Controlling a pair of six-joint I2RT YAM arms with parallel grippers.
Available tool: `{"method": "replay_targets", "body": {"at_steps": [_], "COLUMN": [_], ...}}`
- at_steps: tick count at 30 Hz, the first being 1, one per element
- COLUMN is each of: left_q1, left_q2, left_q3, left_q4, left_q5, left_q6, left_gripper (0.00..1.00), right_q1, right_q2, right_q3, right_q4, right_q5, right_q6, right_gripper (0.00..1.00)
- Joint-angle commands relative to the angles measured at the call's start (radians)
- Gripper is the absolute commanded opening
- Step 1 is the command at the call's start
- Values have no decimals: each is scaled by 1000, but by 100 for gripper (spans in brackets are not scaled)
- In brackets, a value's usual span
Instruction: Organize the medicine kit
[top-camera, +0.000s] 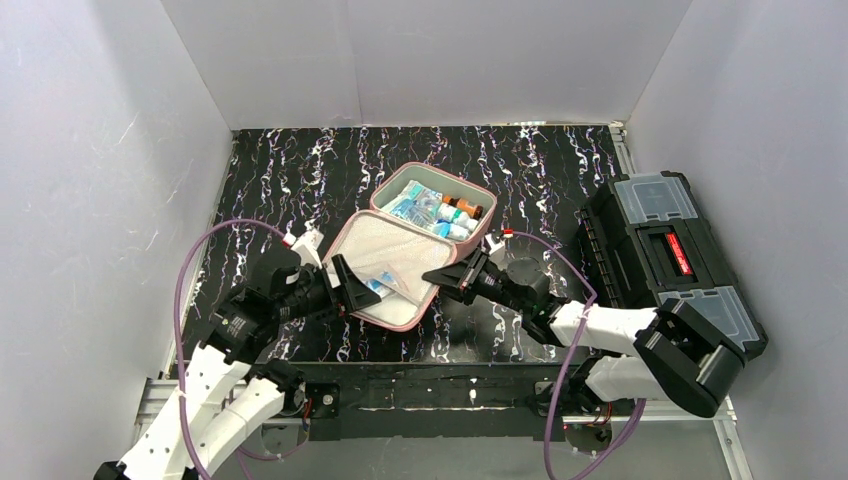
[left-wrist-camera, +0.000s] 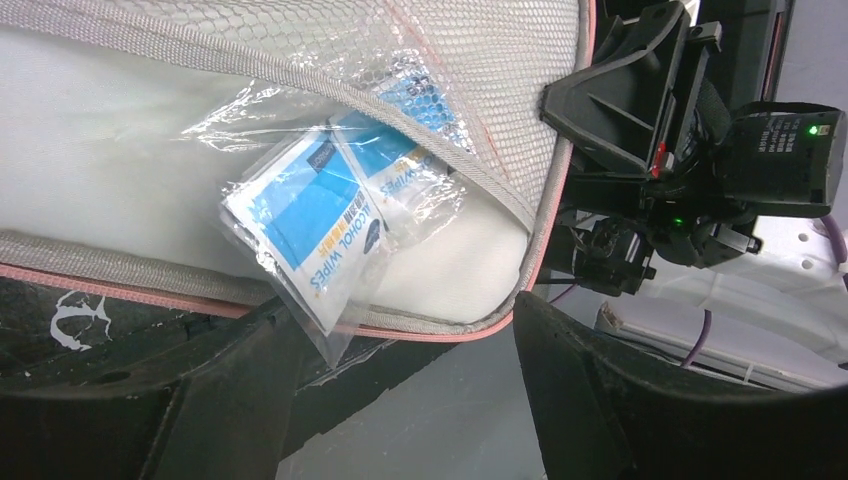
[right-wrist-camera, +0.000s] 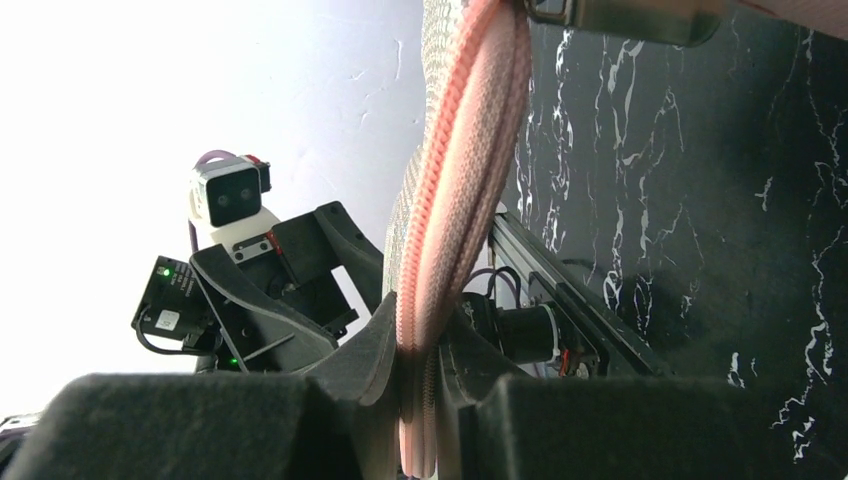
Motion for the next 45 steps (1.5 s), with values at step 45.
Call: {"method": "replay_targets", "body": {"at_steps": [45], "left_q1": [4], "left_q2": [-100], "left_q3": [57], "left_q4": [-71], "left_q5": [-186], "left_q6": [0], "left_gripper": [76], "right_q1": [0], "right_q2": [-188], "right_q3": [33], "right_q4": [83], "right_q5": [94], "right_q6": [81], "right_gripper": [1]}}
